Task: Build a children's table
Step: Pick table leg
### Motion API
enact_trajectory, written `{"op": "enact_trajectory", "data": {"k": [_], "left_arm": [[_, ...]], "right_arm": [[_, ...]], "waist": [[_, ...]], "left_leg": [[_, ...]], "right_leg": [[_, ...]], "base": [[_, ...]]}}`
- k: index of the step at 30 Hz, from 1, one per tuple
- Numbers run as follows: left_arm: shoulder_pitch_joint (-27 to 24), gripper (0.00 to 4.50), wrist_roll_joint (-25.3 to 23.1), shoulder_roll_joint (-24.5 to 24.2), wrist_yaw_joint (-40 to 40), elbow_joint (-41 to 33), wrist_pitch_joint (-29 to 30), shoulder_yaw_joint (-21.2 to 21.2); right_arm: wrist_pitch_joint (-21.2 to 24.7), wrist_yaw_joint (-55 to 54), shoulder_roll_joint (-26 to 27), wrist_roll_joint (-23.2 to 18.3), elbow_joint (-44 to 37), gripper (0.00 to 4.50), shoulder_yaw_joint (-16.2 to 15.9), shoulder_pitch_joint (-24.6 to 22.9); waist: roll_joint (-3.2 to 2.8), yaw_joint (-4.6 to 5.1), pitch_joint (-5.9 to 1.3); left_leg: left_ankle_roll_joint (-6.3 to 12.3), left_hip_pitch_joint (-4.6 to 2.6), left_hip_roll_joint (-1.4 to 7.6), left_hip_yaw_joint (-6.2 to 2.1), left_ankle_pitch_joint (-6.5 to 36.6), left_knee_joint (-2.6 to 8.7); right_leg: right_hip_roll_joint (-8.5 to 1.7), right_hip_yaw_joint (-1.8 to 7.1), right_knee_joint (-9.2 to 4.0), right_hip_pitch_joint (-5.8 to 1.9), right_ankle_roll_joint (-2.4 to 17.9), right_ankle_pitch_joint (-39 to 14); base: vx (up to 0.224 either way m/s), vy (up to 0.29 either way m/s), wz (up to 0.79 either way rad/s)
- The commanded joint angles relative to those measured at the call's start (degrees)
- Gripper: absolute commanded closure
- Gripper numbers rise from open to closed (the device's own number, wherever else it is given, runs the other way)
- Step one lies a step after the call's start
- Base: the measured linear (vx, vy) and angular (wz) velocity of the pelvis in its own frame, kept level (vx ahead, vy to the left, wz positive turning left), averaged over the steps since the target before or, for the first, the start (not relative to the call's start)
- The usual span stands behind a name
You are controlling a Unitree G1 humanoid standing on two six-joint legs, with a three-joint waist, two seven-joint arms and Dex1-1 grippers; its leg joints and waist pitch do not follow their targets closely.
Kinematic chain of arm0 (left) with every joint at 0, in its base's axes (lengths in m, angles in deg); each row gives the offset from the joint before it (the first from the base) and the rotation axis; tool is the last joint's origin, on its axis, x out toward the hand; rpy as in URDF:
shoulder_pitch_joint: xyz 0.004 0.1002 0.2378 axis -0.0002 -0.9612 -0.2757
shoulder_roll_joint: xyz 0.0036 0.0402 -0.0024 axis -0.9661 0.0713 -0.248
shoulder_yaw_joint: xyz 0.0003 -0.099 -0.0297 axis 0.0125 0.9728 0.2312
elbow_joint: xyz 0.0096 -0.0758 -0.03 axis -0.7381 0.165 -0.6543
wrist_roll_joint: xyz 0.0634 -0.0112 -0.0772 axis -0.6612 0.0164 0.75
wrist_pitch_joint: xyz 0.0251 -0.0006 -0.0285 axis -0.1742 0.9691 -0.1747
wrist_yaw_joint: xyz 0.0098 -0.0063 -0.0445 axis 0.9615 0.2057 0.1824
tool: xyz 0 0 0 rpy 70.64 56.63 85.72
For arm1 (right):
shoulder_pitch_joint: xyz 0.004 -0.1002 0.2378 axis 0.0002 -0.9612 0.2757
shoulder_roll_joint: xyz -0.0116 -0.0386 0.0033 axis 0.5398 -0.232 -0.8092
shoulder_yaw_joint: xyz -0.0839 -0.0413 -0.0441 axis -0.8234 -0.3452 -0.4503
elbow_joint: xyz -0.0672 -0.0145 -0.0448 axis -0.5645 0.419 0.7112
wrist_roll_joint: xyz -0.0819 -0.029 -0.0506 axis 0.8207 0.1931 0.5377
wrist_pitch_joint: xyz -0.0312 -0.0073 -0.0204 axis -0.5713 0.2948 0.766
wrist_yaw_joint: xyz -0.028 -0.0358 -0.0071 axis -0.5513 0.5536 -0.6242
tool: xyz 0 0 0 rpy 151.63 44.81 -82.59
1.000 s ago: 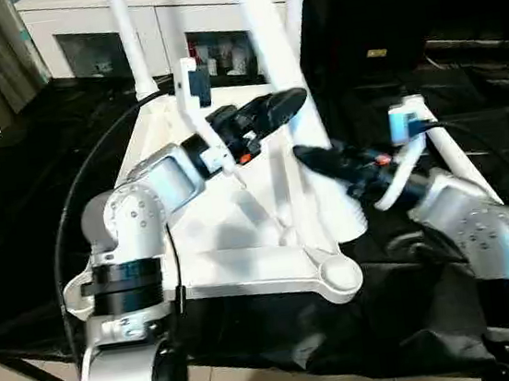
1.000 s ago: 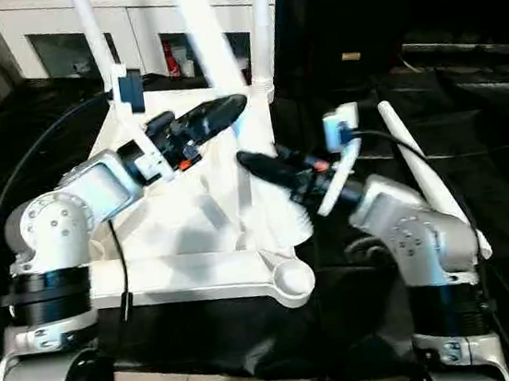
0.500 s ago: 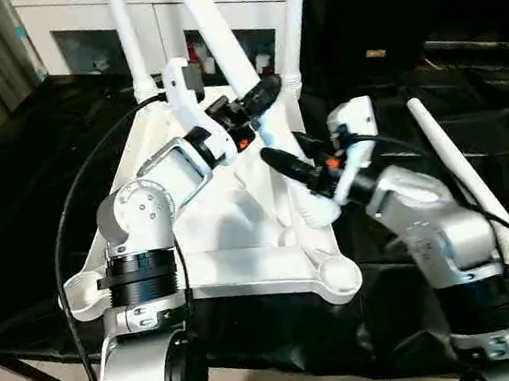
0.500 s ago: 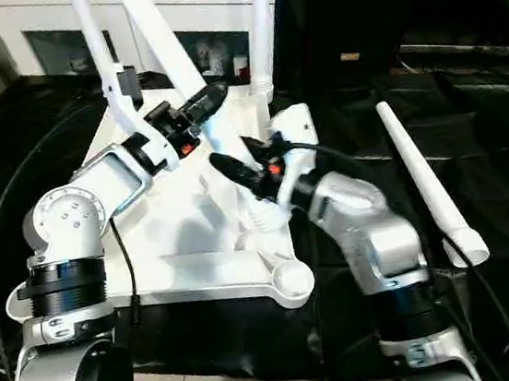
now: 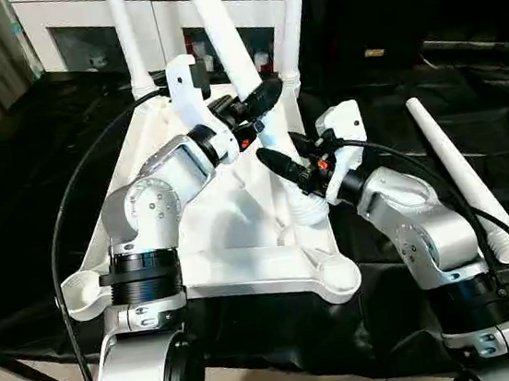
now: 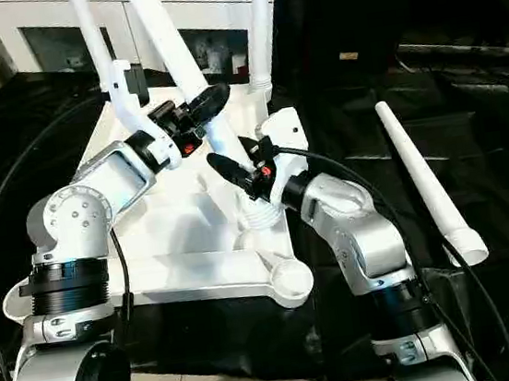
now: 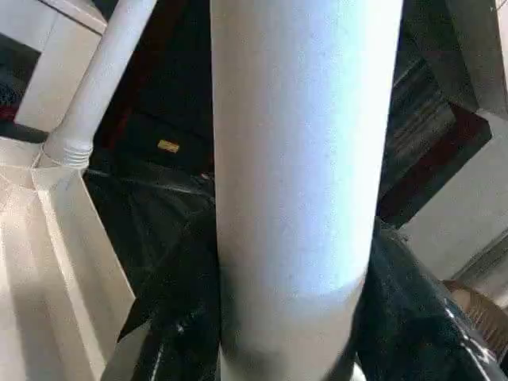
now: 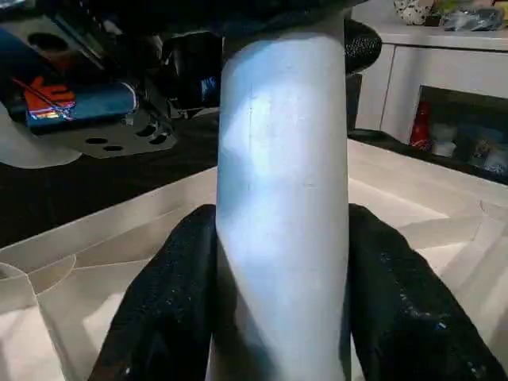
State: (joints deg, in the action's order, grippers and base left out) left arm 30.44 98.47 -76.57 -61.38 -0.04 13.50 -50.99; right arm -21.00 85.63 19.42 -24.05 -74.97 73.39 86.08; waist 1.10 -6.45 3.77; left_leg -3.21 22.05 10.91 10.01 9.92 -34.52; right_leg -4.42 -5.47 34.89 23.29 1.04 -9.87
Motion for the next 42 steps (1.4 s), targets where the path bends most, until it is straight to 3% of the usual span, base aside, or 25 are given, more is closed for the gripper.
{"op": "enact_trajectory", "data": {"k": [1,7,8,12,18,21,28,34,36,41,42], "left_arm": [[-0.22,2.67,-2.31,-1.83,-2.32,0.39,-1.02,-3.48],[-0.49,2.68,-3.01,-8.37,-14.99,-0.9,-1.69,-9.2],[-0.19,2.68,-2.33,-10.43,-19.39,-1.32,-2.1,-10.19],[0.74,2.68,1.21,-13.12,-26.23,-2.85,-1.27,-10.12],[2.15,2.68,7.2,-12.92,-30.59,-4.72,1.16,-7.46],[2.54,2.68,8.26,-12.64,-31.58,-4.51,1.21,-6.92],[2.0,2.68,7.88,-13.19,-31.47,-3.98,1.1,-7.67],[2.2,2.68,6.35,-13.46,-29.59,-2.73,0.97,-7.98],[2.89,2.12,6.26,-12.9,-27.69,-1.13,1.67,-7.26],[3.27,1.78,-1.71,-11.48,-18.58,3.37,-3.82,-8.54],[2.27,1.62,-5.22,-10.88,-15.12,4.15,-5.54,-10.31]], "right_arm": [[0.66,1.54,-0.6,-2.07,-1.1,1.98,1.41,1.46],[9.97,12.3,-6.58,-9.54,-3.58,1.58,1.95,1.82],[13.14,16.72,-9.66,-11.52,-4.44,1.54,1.3,1.63],[18.5,22.73,-14.22,-14.66,-5.96,1.54,0.07,1.2],[20.02,24.25,-15.66,-15.27,-6.05,1.54,-0.96,1.26],[21.17,24.42,-15.55,-15.58,-5.97,1.81,-1.31,1.52],[20.8,23.65,-15.2,-14.93,-5.25,2.37,-1.53,1.71],[20.18,22.33,-14.21,-14.77,-4.75,2.49,-1.07,2.08],[19.64,21.73,-13.83,-14.53,-4.54,2.5,-0.99,2.21],[13.5,13.12,-10.1,-9.09,-1.91,2.54,-0.49,3.54],[11.02,7.54,-8.05,-5.59,-0.46,2.54,-0.98,4.11]], "waist": [[0.13,0.0,-4.48],[0.06,-0.04,-4.49],[0.09,-0.13,-4.57],[0.07,-0.33,-4.52],[0.19,-0.31,-4.52],[0.15,-0.32,-4.5],[0.19,-0.33,-4.59],[0.18,-0.34,-4.6],[0.12,-0.35,-4.66],[0.06,-0.21,-4.65],[-0.01,-0.26,-4.74]], "left_leg": [[0.93,-1.05,2.19,-0.75,8.62,4.07],[0.85,-1.07,2.35,-0.72,8.19,4.05],[0.96,-1.08,2.27,-0.7,7.88,3.98],[1.18,-0.99,2.26,-0.65,7.79,3.86],[0.45,-1.02,2.25,-0.54,8.19,3.72],[0.25,-1.03,2.25,-0.62,8.78,3.73],[0.02,-1.07,2.28,-0.65,8.02,3.72],[0.04,-1.04,2.25,-0.64,7.95,3.69],[-0.04,-1.05,2.24,-0.66,7.87,3.67],[-1.53,-1.11,2.21,-0.78,8.82,3.75],[-1.69,-1.13,2.32,-0.84,8.25,3.8]], "right_leg": [[-4.19,3.26,-4.21,-3.41,8.23,-11.03],[-4.15,3.35,-3.78,-3.52,8.74,-9.5],[-4.15,3.33,-3.69,-3.64,9.08,-9.15],[-4.32,3.35,-3.6,-3.78,10.07,-9.48],[-4.4,3.21,-3.56,-3.64,11.76,-10.3],[-4.35,3.2,-3.77,-3.64,11.0,-11.9],[-4.29,3.2,-3.66,-3.62,10.18,-11.43],[-4.3,3.21,-3.62,-3.65,10.31,-11.29],[-4.27,3.18,-3.56,-3.65,10.36,-10.99],[-4.37,3.16,-3.92,-3.51,9.03,-12.87],[-4.4,3.21,-3.79,-3.52,8.91,-11.86]], "base": [[0.0,0.0,0.0],[0.0,0.0,0.0],[0.0,0.0,0.0],[0.0,0.0,0.0],[0.0,0.0,0.0],[0.0,0.0,0.0],[0.0,0.0,0.0],[0.0,0.0,0.0],[0.0,0.0,0.0],[0.0,0.0,0.0],[0.0,0.0,0.0]]}}
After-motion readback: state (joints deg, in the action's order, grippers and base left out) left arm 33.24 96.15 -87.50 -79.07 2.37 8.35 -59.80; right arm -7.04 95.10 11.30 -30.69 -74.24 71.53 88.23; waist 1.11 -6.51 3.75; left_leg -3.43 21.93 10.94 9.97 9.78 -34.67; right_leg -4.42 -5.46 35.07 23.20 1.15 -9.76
